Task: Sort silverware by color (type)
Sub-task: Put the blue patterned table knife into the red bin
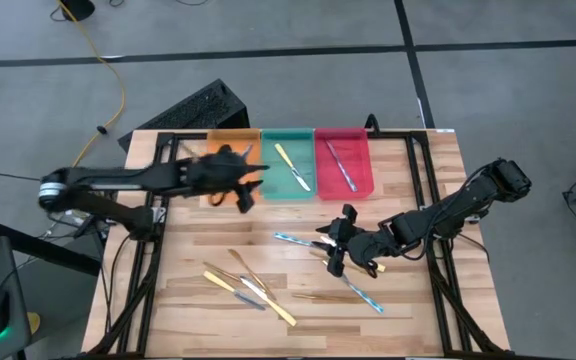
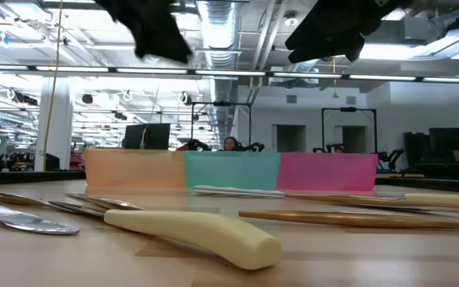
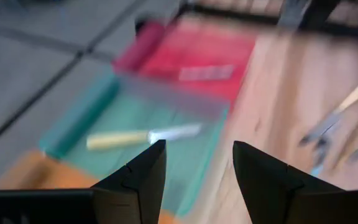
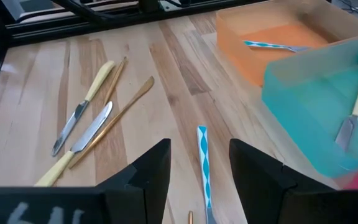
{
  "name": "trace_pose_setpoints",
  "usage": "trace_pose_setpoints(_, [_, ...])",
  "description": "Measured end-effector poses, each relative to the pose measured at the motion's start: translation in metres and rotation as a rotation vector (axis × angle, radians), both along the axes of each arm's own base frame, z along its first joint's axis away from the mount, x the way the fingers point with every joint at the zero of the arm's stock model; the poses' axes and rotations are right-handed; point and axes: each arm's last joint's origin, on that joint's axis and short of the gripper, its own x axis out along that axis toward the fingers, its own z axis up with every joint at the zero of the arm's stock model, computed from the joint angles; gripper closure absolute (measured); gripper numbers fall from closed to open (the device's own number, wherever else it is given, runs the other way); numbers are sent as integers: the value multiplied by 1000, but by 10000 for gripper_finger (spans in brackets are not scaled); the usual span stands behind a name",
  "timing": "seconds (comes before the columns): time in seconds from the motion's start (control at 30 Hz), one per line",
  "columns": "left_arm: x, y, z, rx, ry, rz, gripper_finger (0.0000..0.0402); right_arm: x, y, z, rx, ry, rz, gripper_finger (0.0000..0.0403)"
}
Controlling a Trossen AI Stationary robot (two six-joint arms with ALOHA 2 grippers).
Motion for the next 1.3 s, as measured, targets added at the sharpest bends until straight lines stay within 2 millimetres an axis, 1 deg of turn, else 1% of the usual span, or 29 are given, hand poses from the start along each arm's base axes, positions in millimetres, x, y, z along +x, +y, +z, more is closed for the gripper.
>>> trace_pose_setpoints(0.13, [-40,-27,40,63,-234,-71,233,-1,0,-1,-4,10,-1,217])
trace_pose_setpoints(0.23, [-73,-45,53,69,-413,-175,233,-2,-1,-4,-5,40,-10,217])
trace_pose_setpoints(0.3, [-90,-55,51,59,-504,-238,233,-5,-2,-7,2,80,-28,217])
trace_pose_setpoints(0.37, [-104,-61,43,43,-592,-280,233,-9,-4,-12,16,126,-57,217])
trace_pose_setpoints(0.47, [-114,-66,21,13,-672,-309,233,-15,-5,-17,56,180,-104,217])
trace_pose_setpoints(0.6, [-115,-74,-16,-29,-688,-347,233,-23,1,-22,109,232,-136,217])
trace_pose_setpoints(0.67, [-114,-78,-33,-47,-658,-379,233,-27,5,-23,125,241,-136,217])
trace_pose_setpoints(0.73, [-110,-82,-46,-67,-611,-412,233,-29,10,-23,134,241,-127,217])
trace_pose_setpoints(0.8, [-107,-87,-56,-89,-566,-451,233,-31,14,-23,143,239,-120,217])
trace_pose_setpoints(0.9, [-101,-95,-64,-115,-511,-493,233,-34,19,-23,173,233,-124,217])
trace_pose_setpoints(1.0, [-95,-100,-71,-119,-466,-500,233,-39,27,-24,205,235,-129,217])
trace_pose_setpoints(1.3, [-81,-107,-88,-66,-350,-502,233,-55,46,-26,266,210,-167,217])
